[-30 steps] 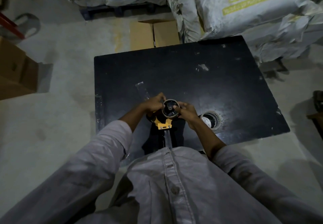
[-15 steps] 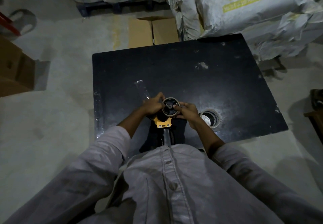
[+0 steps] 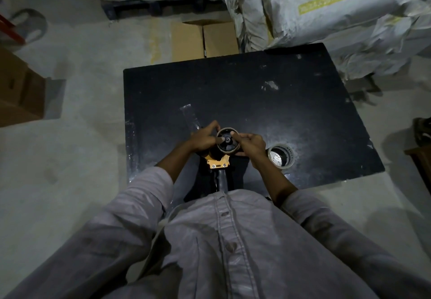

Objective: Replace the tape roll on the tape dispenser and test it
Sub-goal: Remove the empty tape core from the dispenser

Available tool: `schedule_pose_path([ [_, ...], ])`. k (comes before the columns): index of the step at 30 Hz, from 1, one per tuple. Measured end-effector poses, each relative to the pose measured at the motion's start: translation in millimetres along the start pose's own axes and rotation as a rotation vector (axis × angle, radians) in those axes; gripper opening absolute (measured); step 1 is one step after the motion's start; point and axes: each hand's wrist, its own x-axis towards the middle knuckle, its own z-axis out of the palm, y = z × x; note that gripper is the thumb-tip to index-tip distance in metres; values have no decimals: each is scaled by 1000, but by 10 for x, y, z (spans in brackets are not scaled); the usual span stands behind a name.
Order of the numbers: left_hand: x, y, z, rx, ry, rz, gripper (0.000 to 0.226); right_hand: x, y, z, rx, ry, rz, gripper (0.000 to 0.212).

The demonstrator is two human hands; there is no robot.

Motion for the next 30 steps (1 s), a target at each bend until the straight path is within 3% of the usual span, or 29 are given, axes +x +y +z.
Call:
schedule_pose_path([
  [5, -30, 6, 46, 24, 12, 9, 51, -3, -26, 34, -73, 40, -15, 52],
  [18, 30, -52, 119, 114, 89, 36, 50, -43, -45, 20, -331, 85, -151, 57],
  [25, 74, -51, 131, 155, 78, 27, 51, -52, -1, 20, -284, 122, -126, 52],
  [30, 124, 3, 64, 58, -8, -64, 52, -2, -78, -55, -186, -24, -40, 54],
])
